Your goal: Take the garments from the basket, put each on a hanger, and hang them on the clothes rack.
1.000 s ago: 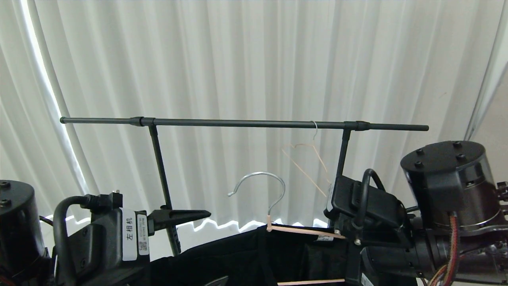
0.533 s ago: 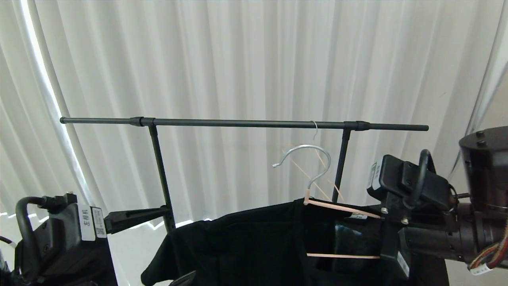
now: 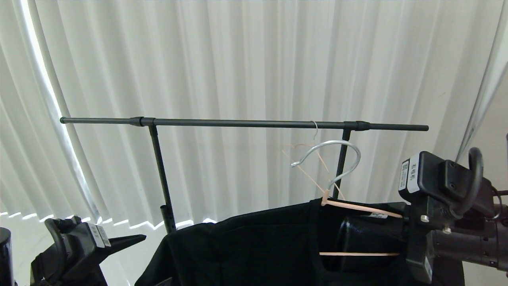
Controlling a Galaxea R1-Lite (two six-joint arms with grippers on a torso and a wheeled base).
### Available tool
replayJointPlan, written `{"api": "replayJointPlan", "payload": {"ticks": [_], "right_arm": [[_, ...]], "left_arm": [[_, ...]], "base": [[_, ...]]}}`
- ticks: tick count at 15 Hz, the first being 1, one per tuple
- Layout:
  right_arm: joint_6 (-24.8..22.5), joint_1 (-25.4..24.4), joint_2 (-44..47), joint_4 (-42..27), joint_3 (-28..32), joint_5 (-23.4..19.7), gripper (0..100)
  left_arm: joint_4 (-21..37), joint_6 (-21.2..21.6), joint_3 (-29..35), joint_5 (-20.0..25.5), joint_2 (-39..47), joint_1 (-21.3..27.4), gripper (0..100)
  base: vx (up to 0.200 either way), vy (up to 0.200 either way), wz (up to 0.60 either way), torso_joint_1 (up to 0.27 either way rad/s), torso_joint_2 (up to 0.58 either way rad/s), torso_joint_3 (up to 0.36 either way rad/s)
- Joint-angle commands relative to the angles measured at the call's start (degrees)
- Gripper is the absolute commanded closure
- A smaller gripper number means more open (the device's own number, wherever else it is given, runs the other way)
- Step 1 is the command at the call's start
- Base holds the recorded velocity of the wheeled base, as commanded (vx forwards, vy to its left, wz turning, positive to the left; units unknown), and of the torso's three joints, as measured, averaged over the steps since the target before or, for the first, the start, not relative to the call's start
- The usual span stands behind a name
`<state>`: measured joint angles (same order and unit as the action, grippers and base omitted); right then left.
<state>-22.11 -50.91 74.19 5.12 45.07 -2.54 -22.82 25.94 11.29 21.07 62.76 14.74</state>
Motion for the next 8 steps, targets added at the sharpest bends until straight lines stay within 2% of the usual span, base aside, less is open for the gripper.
{"api": "replayJointPlan", "payload": {"ticks": [1, 4, 6, 8], "right_arm": [[-0.03, -0.42, -0.54, -0.02, -0.07, 0.16, 100], [0.05, -0.42, -1.07, -0.11, -0.16, 1.04, 100], [0.23, -0.16, -1.86, -0.20, -0.68, 1.66, 100], [1.11, 0.90, -3.00, -0.29, -1.21, 2.27, 100]], "left_arm": [[-0.03, -0.10, 0.40, -0.06, 1.75, -0.15, 100], [-0.03, -0.28, 0.31, -0.15, 1.75, -1.03, 100], [-0.03, -0.28, 0.40, -0.06, 1.75, -5.69, 100], [-0.03, -0.01, 0.40, -0.15, 2.28, -13.42, 100]], "base": [[0.000, 0.000, 0.00, 0.000, 0.00, 0.000], [0.000, 0.000, 0.00, 0.000, 0.00, 0.000], [0.000, 0.000, 0.00, 0.000, 0.00, 0.000], [0.000, 0.000, 0.00, 0.000, 0.00, 0.000]]}}
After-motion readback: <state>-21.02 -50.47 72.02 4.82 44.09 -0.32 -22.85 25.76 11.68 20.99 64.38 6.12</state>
